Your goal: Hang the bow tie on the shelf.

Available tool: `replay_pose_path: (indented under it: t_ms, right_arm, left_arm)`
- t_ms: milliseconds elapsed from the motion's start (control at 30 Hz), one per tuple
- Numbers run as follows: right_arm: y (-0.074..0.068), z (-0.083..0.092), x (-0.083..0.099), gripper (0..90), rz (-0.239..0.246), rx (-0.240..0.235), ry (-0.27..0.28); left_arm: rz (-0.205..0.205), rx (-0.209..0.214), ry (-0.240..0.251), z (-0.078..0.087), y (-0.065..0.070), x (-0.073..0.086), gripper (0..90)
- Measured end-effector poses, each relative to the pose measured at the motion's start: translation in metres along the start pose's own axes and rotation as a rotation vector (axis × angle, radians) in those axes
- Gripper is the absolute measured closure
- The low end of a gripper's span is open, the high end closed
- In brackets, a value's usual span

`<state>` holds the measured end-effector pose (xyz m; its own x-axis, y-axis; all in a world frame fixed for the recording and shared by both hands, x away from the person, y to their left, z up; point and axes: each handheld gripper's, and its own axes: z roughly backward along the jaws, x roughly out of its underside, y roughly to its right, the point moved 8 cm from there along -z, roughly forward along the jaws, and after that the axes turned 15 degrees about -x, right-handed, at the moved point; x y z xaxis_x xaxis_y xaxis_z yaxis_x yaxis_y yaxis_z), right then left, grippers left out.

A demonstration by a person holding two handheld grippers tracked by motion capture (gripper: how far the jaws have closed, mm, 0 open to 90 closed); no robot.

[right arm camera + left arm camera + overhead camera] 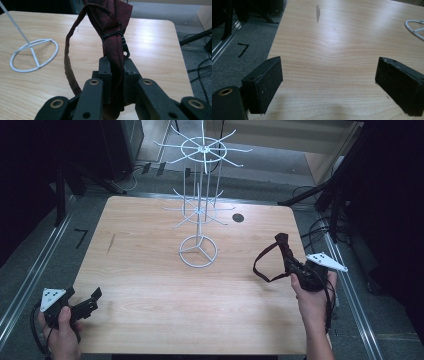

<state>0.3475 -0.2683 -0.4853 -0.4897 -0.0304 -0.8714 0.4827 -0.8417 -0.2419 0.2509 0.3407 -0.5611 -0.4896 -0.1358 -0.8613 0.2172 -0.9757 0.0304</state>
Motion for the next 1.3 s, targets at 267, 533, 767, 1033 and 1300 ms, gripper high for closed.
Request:
replay_pose_path:
  t_ms: [267, 533, 767, 1033, 1300]
  right_arm:
    - [-0.019, -0.002, -0.011, 81.4, 0.039, -0.024, 0.021]
    - [-0.032, -0.006, -0.016, 81.4, 0.051, -0.049, 0.032]
    - [-0.045, -0.007, -0.017, 81.4, 0.069, -0.069, 0.037]
    - [-0.056, -0.009, -0.021, 81.4, 0.077, -0.085, 0.038]
    - [-0.071, -0.013, -0.028, 81.4, 0.092, -0.111, 0.055]
  left_arm:
    - [-0.002, 0.003, 0.0, 0.0, 0.0, 0.0, 8.2]
    - [-0.003, 0.003, -0.005, 0.0, 0.0, 0.0, 8.3]
    - [-0.001, 0.006, -0.005, 0.0, 0.0, 0.0, 8.3]
    - [0.005, 0.007, -0.007, 0.0, -0.001, 0.0, 8.3]
    - [0.004, 0.008, -0.009, 0.0, 0.0, 0.0, 8.3]
